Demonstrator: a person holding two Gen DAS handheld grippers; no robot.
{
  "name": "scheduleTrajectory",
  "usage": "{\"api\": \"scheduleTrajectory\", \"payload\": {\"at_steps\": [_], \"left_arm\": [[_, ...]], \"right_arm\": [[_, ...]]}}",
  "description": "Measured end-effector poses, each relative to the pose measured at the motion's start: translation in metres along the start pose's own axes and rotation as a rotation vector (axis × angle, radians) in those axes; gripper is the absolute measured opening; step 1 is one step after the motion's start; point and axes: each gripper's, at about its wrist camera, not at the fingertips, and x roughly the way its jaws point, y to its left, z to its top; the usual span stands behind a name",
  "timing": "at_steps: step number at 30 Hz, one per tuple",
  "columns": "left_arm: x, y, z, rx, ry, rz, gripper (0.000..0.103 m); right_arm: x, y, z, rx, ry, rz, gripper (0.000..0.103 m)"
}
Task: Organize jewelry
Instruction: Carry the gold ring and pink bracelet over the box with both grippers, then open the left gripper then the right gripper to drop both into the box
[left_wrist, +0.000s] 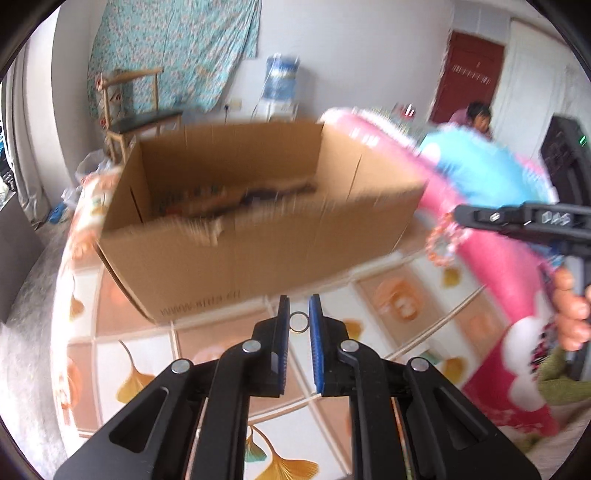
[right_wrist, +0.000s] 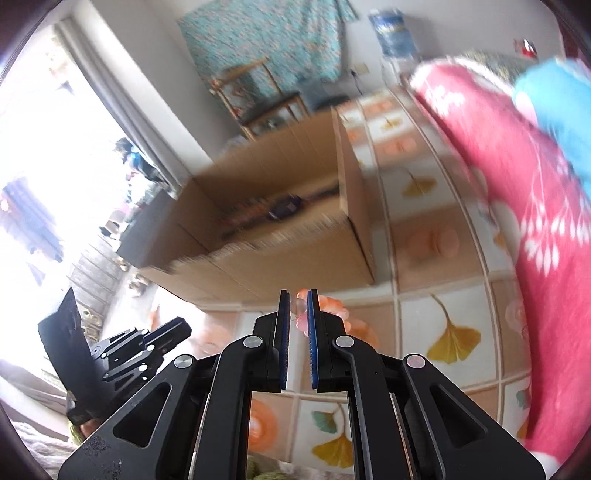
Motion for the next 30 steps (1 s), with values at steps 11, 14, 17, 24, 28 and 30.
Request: {"api": "scheduleTrajectory", "payload": {"at_steps": [11,14,17,24,28,30], "left_arm": [[-0.036,0.011,0.083,0.055,-0.173,0.019,0.010],[-0.004,0.028,0.099,0.017,-0.111,0.015,0.010],[0.031,0.048,0.109,-0.025,-0.015,-0.014,0.010],[0.086,0.075,0.113,-0.097,0.194,-0.017,0.024],[0.088,0.085,0.111,-0.130,0.184,-0.035,0.043],[0.082,0.090,0.113,-0.138,0.153,-0.027,0.044]], "right_arm": [[0.001,0.038,0.081,-0.181,-0.112,0.136,0.007],[0.029,0.035,0.098,-0.200,-0.061,0.143,0.007],[0.061,0.027,0.108,-0.209,0.012,0.129,0.007],[0.103,0.014,0.114,-0.218,0.118,0.103,0.007],[0.109,0.013,0.117,-0.232,0.134,0.093,0.007],[0.111,0.014,0.118,-0.239,0.146,0.089,0.007]]}}
